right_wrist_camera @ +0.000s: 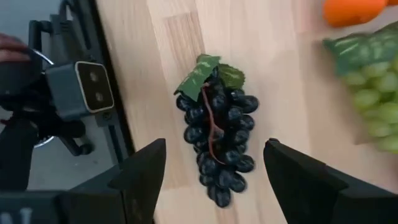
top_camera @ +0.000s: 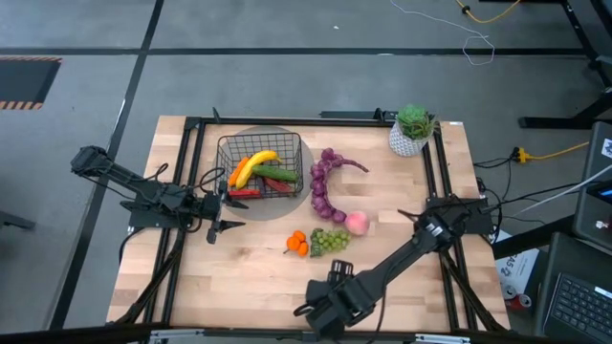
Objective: Build produce basket
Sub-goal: Put the black grapes into the wire basket
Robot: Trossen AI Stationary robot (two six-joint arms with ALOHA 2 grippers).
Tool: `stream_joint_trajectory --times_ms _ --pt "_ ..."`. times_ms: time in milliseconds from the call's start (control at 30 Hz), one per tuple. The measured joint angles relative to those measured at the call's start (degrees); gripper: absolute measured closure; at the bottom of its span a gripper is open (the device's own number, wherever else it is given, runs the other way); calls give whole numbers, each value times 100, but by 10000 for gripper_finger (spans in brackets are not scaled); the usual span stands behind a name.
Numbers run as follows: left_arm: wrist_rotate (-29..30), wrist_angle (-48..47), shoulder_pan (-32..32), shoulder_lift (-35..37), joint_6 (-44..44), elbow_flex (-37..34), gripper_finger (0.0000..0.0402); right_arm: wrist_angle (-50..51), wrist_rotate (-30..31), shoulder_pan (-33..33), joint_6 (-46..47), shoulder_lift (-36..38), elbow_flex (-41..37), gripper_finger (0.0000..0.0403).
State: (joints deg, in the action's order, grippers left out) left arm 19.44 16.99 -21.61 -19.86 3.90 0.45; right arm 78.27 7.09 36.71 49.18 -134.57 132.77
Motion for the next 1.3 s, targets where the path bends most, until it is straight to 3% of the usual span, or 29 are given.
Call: stream_joint_trajectory --times_ms 467,733,967,1300 --pt "0 -2 0 0 2 0 177 -558 -162 17 254 -423 2 134" --pt "0 -4 0 0 2 0 177 -560 359 107 497 -424 2 134" --pt "0 -7 0 0 2 0 177 -565 337 107 876 -469 2 134" --pt "0 -29 0 0 2 0 177 -266 435 107 653 -730 -4 134"
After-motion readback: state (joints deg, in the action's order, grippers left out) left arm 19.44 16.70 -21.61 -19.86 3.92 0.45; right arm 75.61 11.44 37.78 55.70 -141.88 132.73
